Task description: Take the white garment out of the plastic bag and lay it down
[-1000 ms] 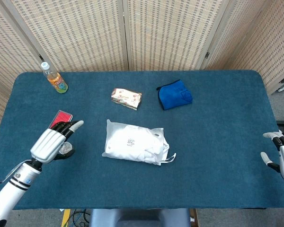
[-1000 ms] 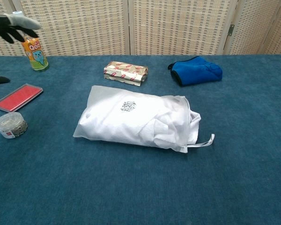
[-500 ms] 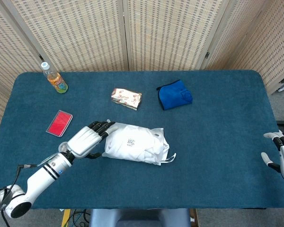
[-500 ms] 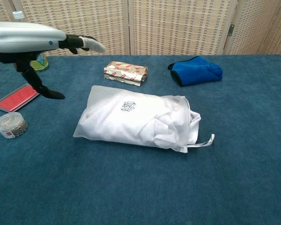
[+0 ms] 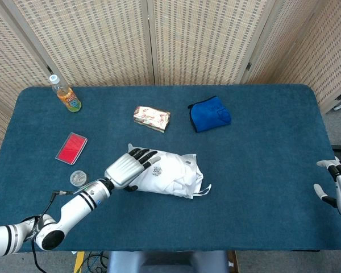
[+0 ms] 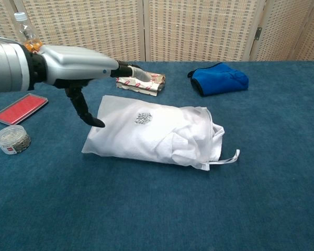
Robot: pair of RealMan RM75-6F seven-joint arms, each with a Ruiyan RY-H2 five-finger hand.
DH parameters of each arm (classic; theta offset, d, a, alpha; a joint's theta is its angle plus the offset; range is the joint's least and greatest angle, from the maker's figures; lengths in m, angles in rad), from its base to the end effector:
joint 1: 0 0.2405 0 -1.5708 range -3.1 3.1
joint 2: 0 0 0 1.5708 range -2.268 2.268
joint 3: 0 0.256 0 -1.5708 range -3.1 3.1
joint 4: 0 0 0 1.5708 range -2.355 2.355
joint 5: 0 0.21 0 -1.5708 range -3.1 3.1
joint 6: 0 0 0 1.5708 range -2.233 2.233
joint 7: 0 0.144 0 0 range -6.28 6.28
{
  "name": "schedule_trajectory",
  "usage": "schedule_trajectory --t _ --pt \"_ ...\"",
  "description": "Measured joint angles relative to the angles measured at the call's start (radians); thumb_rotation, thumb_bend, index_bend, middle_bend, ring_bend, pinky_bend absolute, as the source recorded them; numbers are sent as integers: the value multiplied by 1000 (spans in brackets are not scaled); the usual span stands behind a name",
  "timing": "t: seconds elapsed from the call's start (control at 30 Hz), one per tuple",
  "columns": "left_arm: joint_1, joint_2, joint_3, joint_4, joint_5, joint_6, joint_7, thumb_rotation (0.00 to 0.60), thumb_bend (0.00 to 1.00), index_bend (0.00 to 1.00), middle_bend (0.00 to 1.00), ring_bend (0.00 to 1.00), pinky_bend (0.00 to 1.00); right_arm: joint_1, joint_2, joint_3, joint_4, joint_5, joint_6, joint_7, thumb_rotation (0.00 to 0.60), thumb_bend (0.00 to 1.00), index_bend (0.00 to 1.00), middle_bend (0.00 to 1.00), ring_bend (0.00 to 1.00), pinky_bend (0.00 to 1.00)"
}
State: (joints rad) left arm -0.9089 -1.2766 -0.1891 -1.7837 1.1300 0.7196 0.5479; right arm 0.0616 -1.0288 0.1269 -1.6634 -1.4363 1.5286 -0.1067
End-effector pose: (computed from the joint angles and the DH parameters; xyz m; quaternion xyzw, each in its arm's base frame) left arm -0.0735 0.3292 0.0217 -0.8674 -0.2248 -0.3088 0.3189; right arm -0.3093 -0.1883 0.2033 0.5724 -0.3292 0.3658 0.6559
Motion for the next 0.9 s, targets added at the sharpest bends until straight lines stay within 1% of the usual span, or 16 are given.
schedule_trajectory --t 0.2,0.5,0.67,0.77,0.83,0.9 --pt "-71 -47 23 8 -119 -4 91 600 222 0 0 29 107 -1 -4 -1 12 5 -4 13 600 194 355 366 307 305" --pt "-167 -119 64 48 -314 27 180 600 222 0 0 29 108 -6 -3 -3 25 14 -7 32 600 194 355 366 307 305" --pt "-210 -153 81 83 -407 46 201 600 222 0 0 29 108 -7 -1 -3 26 15 -7 35 600 194 355 366 306 305" --pt "-231 -173 93 113 -437 50 208 600 222 0 0 33 107 -6 -2 -2 25 16 -9 35 600 195 355 366 307 305" --pt "-241 -188 98 134 -461 50 204 600 222 0 0 60 117 -5 -2 -3 25 16 -12 35 600 195 355 365 307 305" --pt "-248 -203 100 158 -487 46 188 600 222 4 3 106 149 -3 -3 -4 24 15 -17 33 600 195 355 365 306 305"
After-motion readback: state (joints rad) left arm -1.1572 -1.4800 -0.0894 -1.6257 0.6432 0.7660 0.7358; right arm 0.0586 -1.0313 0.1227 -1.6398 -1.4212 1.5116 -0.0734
